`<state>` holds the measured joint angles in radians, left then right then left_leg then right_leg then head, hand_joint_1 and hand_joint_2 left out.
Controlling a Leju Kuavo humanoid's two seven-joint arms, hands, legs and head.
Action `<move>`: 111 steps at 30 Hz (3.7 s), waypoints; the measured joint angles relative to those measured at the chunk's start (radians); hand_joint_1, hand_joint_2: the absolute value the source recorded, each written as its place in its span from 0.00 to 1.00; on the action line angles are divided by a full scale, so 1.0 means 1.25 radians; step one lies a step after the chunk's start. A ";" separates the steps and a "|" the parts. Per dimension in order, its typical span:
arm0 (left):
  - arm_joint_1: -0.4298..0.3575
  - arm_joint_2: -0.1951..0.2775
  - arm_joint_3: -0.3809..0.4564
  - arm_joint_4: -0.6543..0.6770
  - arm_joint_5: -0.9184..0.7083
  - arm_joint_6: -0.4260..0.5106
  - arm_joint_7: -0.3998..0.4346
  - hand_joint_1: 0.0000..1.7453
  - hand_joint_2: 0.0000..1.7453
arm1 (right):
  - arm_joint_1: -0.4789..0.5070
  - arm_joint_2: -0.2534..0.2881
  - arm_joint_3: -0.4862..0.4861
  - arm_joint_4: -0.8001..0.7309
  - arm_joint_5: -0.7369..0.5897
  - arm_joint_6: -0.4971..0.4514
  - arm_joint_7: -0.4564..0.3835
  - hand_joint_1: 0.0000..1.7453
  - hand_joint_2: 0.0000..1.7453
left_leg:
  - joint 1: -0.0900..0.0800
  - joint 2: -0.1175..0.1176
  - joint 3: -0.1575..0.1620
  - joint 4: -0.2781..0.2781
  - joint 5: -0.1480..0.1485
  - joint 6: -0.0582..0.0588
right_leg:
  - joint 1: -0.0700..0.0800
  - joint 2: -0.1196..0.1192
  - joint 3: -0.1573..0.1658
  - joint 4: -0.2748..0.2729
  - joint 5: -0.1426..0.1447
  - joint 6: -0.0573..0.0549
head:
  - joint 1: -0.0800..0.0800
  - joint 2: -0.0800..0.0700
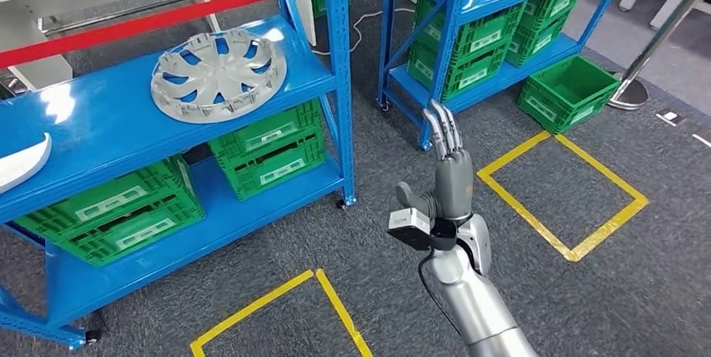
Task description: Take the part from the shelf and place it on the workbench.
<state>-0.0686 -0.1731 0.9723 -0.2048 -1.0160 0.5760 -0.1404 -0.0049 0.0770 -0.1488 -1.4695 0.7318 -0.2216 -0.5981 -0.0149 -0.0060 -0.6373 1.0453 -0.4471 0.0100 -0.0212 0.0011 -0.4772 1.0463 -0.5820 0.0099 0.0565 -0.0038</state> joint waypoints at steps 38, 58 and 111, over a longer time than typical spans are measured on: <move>0.000 -0.004 0.013 -0.001 -0.003 -0.011 -0.015 0.00 0.00 | 0.028 0.006 -0.020 -0.025 -0.046 0.134 -0.002 0.00 1.00 | 0.004 -0.002 0.049 0.003 -0.039 0.017 | 0.003 0.000 -0.157 0.190 -0.039 0.013 | 0.003 0.000; 0.000 0.000 0.019 0.000 -0.005 -0.011 -0.017 0.00 0.00 | 0.019 0.006 -0.020 -0.001 -0.037 0.128 -0.021 0.00 0.00 | 0.013 0.004 0.031 0.019 -0.047 -0.033 | 0.001 -0.001 -0.046 0.001 0.035 -0.016 | -0.006 0.000; -0.007 0.006 0.027 0.000 -0.037 -0.010 -0.009 0.00 0.00 | -0.137 -0.009 0.040 0.196 -0.033 0.241 -0.042 0.00 0.00 | 0.013 0.001 0.032 0.111 -0.120 -0.038 | 0.007 0.003 -0.103 0.006 0.077 -0.038 | -0.012 0.000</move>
<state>-0.0778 -0.1657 1.0063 -0.2047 -1.0617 0.5634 -0.1520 -0.1760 0.0652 -0.0984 -1.2240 0.6908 0.0797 -0.6501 0.0015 -0.0044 -0.5967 1.1845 -0.5972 -0.0377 -0.0125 0.0047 -0.6057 1.0536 -0.4853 -0.0371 0.0415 -0.0038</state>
